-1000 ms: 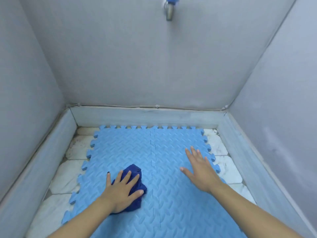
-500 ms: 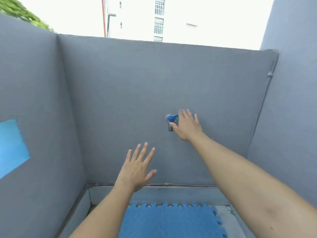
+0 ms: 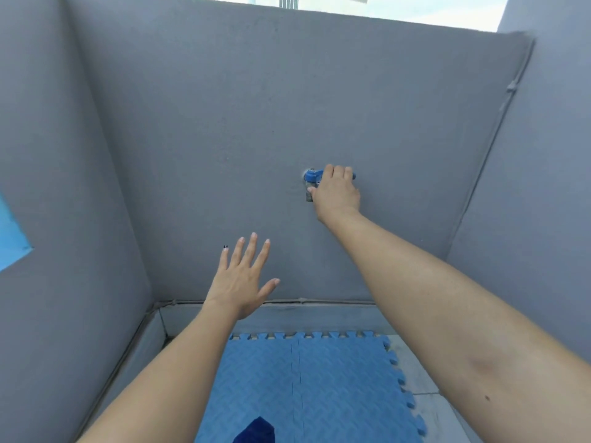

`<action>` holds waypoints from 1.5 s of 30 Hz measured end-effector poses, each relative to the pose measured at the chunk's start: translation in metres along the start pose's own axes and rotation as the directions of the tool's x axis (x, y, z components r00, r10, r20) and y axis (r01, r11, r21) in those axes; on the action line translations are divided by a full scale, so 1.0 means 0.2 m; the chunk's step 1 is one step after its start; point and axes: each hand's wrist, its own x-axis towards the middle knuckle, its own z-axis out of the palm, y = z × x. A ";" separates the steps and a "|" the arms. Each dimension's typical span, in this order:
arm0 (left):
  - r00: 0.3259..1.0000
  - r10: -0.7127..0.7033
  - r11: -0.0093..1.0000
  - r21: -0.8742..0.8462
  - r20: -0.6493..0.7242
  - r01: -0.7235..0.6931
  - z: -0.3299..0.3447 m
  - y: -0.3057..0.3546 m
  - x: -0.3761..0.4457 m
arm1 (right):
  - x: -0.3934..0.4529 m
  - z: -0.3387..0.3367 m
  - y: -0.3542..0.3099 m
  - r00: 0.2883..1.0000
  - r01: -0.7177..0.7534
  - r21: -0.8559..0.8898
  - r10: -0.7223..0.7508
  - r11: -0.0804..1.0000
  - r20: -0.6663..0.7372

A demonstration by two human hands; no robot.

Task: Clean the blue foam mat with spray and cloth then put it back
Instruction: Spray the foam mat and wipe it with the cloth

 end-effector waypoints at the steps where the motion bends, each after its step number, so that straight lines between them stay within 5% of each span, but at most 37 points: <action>1: 1.000 0.007 1.000 0.009 -0.005 -0.007 0.00 0.00 0.00 | 0.00 0.00 0.00 1.000 -0.003 0.000 0.003 1.000 0.003; 27: 0.999 0.013 0.998 -0.055 0.044 -0.011 0.20 -0.01 -0.09 | -0.03 0.04 -0.02 0.996 -0.013 -0.235 -0.008 0.972 -0.087; 35: 0.997 0.018 0.997 -0.079 0.070 -0.013 0.33 0.02 -0.12 | -0.05 0.13 0.04 0.974 0.084 -0.200 -0.123 0.976 -0.188; 45: 0.997 -0.003 0.998 -0.067 0.071 0.008 0.44 -0.04 -0.19 | 0.01 0.12 0.10 0.981 0.159 -0.012 -0.159 0.987 -0.108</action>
